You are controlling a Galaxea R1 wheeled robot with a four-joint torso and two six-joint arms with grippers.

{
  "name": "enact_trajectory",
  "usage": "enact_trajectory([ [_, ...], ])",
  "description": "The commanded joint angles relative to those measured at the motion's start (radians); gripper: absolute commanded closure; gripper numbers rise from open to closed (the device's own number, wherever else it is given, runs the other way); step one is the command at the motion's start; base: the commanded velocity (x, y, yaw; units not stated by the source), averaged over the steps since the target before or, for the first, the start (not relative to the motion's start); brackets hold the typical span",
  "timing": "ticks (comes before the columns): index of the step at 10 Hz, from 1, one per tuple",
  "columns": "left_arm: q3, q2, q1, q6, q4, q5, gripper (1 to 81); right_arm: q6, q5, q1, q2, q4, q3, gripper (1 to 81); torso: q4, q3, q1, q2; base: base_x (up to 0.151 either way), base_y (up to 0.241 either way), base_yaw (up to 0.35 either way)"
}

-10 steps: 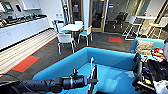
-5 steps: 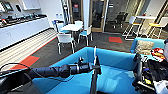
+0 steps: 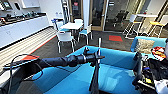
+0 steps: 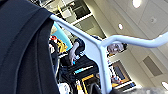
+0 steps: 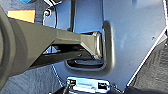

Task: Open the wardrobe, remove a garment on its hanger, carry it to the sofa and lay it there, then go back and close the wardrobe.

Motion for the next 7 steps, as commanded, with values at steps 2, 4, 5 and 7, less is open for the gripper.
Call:
enact_trajectory([
  [2,-0.157,0.121,-0.254,-0.045,0.006,-0.039,81.1,-0.003,-0.057,0.006,0.007,-0.016,0.006,1.0,0.0,0.0,0.0,0.0,0.0,0.0,0.0],
  [4,-0.267,0.19,-0.289,-0.068,0.006,-0.034,81.1,-0.003,-0.057,0.009,0.01,-0.018,0.004,1.0,0.0,0.0,0.0,0.0,0.0,0.0,0.0],
  [5,-0.315,0.22,-0.298,-0.074,0.008,-0.013,81.1,-0.003,-0.058,0.013,0.013,-0.018,0.004,1.0,0.0,0.0,0.0,0.0,0.0,0.0,0.0],
  [7,-0.444,0.284,-0.298,-0.079,0.006,-0.002,81.1,-0.003,-0.058,0.017,0.021,-0.016,0.004,1.0,0.0,0.0,0.0,0.0,0.0,0.0,0.0],
])
